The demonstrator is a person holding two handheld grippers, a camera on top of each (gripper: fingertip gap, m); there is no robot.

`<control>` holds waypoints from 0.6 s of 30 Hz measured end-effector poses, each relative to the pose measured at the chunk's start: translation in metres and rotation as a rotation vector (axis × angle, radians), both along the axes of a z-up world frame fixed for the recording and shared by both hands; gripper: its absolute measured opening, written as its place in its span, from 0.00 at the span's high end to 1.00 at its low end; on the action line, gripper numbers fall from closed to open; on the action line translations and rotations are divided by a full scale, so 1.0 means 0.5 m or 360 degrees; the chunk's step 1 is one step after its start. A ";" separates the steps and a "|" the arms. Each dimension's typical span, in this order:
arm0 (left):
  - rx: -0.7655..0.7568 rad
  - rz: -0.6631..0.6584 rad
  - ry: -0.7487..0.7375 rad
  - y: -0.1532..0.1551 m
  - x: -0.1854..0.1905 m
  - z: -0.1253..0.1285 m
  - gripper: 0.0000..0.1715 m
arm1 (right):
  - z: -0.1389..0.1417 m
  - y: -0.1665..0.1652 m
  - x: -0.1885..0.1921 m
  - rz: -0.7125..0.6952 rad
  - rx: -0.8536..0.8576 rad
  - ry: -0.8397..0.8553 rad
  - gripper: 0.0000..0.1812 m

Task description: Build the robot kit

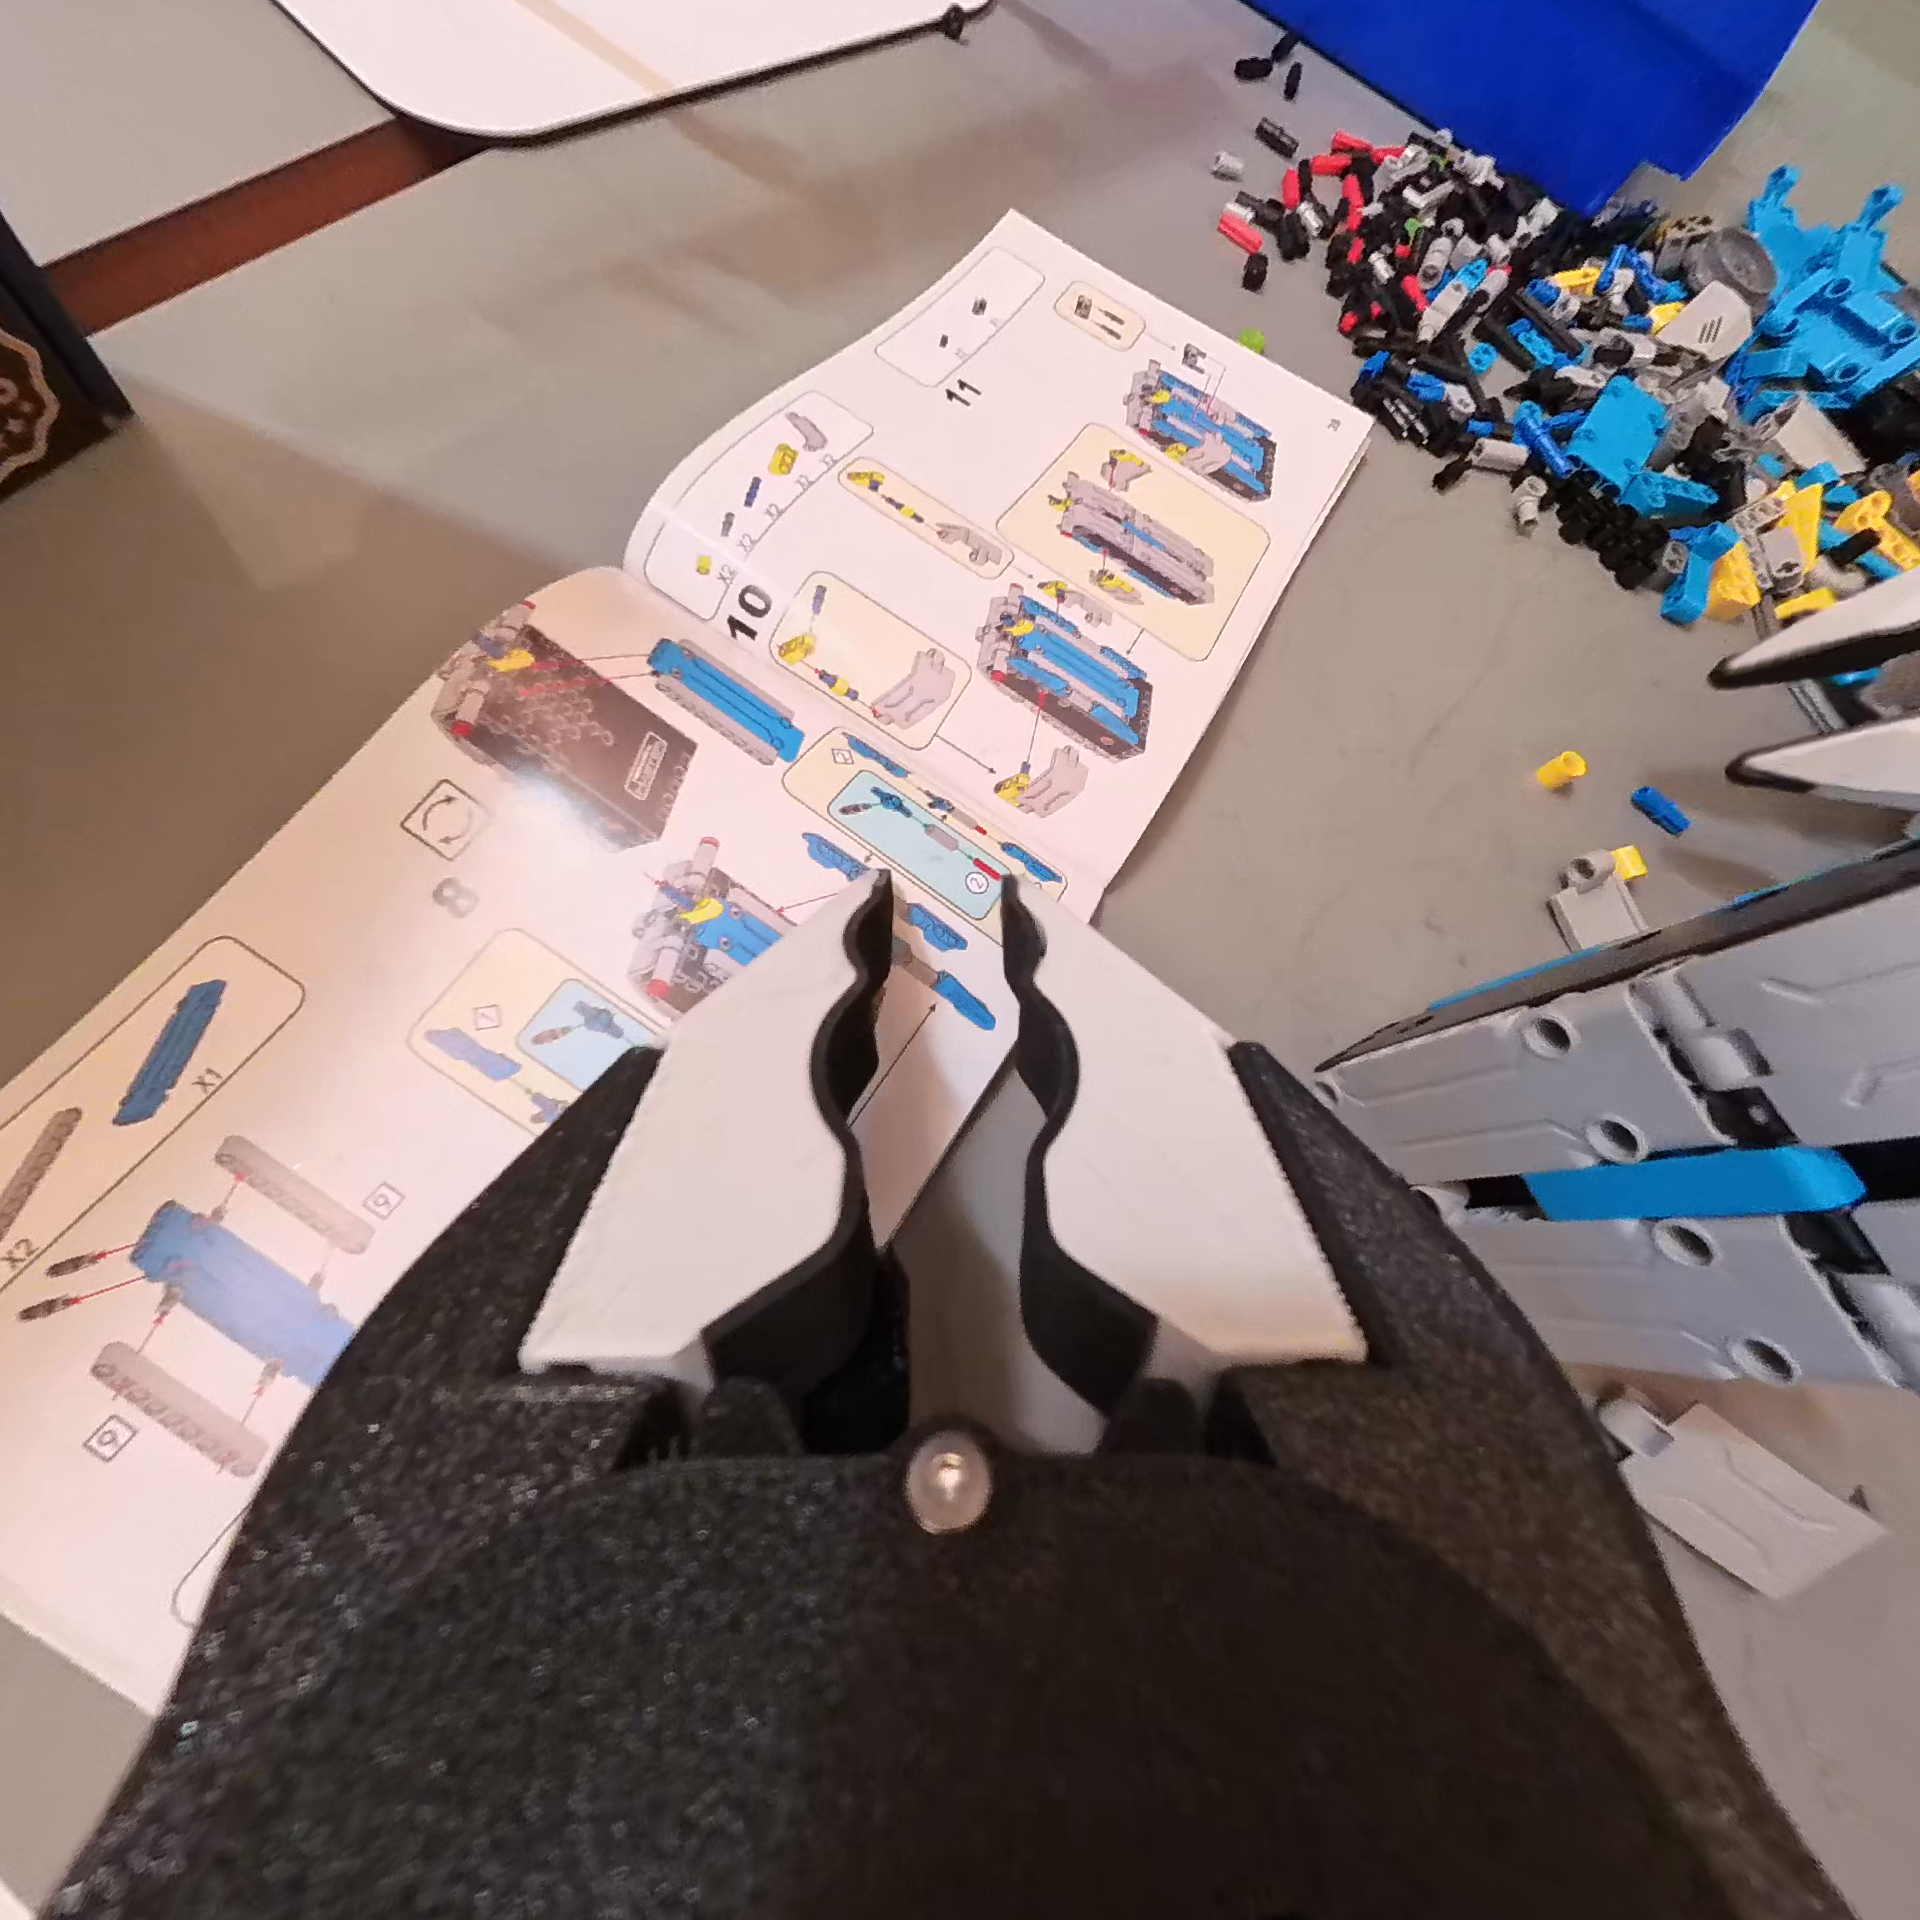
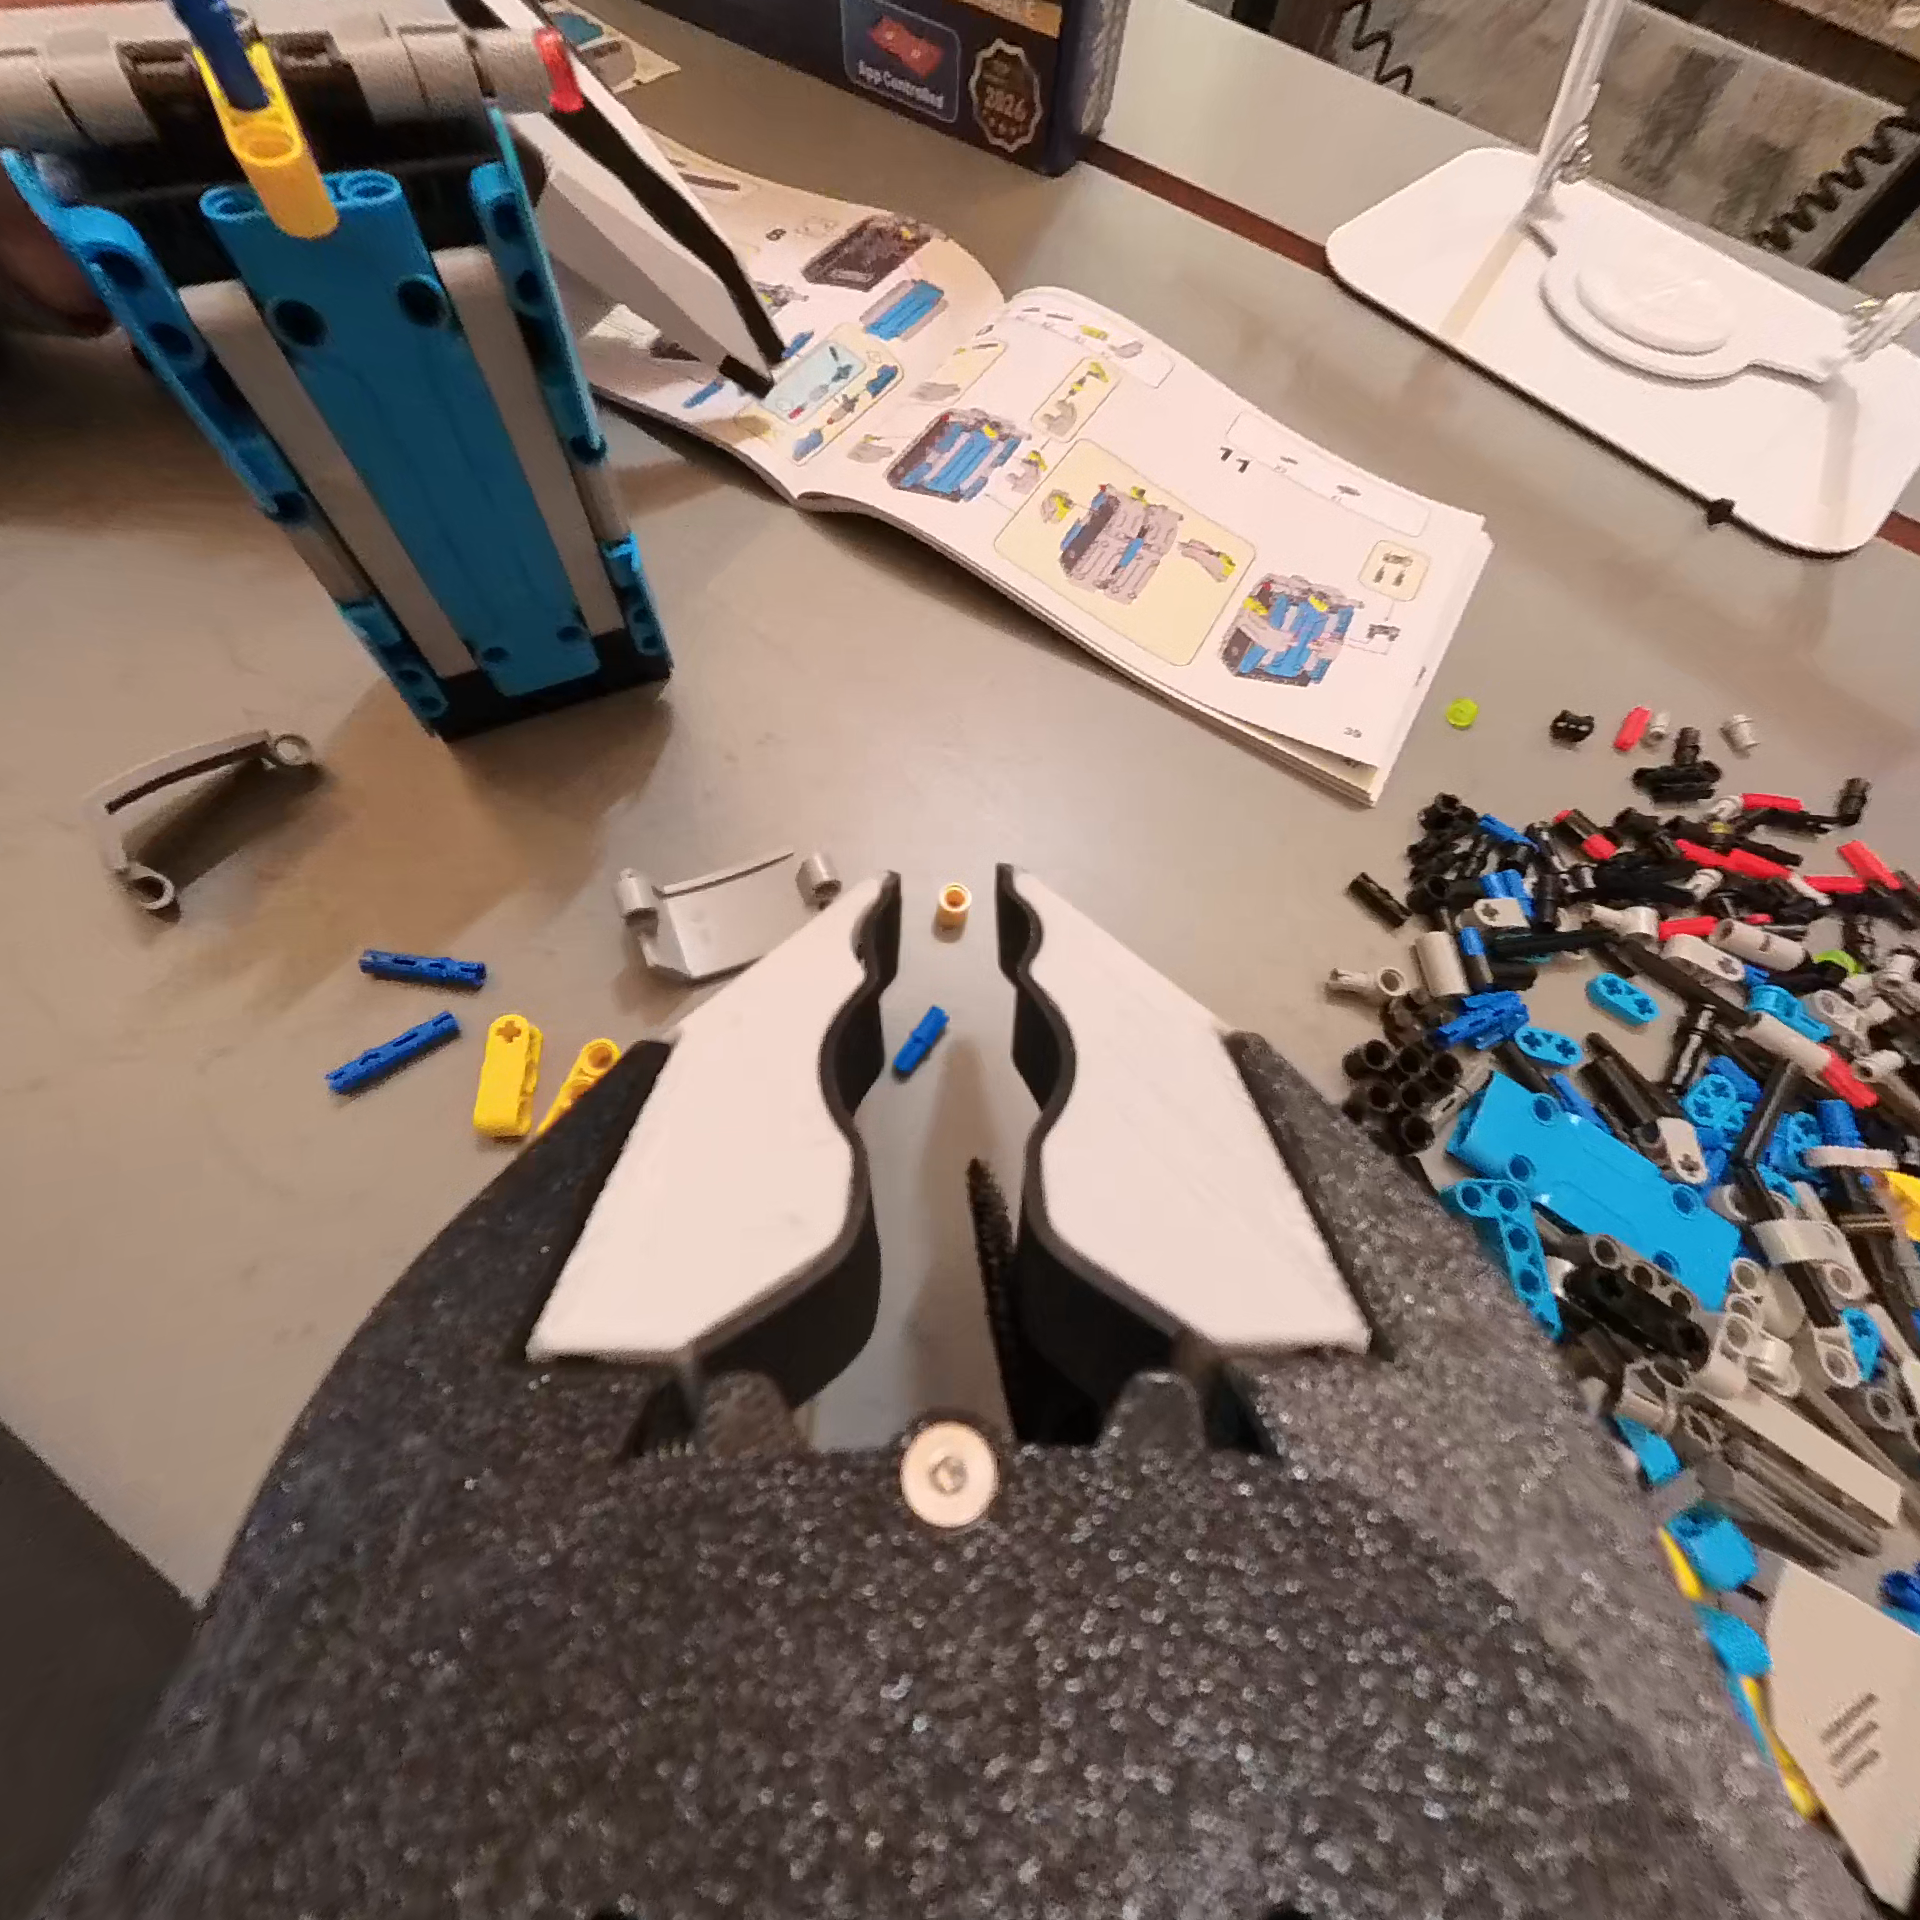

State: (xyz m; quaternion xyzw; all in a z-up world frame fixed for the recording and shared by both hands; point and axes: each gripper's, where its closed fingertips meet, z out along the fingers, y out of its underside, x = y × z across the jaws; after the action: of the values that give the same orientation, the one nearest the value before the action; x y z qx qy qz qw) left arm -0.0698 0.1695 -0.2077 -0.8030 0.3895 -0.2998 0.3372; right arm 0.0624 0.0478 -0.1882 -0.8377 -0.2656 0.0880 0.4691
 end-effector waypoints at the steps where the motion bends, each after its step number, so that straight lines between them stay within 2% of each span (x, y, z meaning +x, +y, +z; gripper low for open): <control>1: -0.0007 -0.0001 -0.0016 0.000 0.000 0.002 0.88 | -0.001 -0.002 -0.003 0.0018 -0.0015 0.0019 0.90; 3: -0.0031 -0.0002 -0.0030 0.000 0.000 0.002 0.88 | 0.008 -0.020 -0.018 0.0137 -0.0065 0.0090 0.90; 5: -0.0051 -0.0003 -0.0041 0.000 0.000 0.001 0.88 | 0.021 -0.055 -0.027 0.0322 -0.0118 0.0051 0.90; 7: -0.0059 -0.0003 -0.0046 0.000 0.000 0.001 0.88 | 0.011 -0.108 -0.038 0.0532 -0.0308 0.0017 0.87; 13: -0.0025 -0.0001 -0.0022 0.000 0.001 0.001 0.88 | -0.046 -0.109 -0.038 0.0537 -0.0396 -0.0133 0.89; 18: 0.0001 -0.0002 -0.0003 -0.001 0.002 0.001 0.88 | -0.045 -0.109 -0.056 0.0556 -0.0382 -0.0179 0.90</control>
State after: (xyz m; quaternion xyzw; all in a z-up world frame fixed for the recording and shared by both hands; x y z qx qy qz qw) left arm -0.0690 0.1690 -0.2074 -0.8022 0.3899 -0.3007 0.3377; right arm 0.0345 -0.0067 -0.2106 -0.8323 -0.4202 0.1520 0.3280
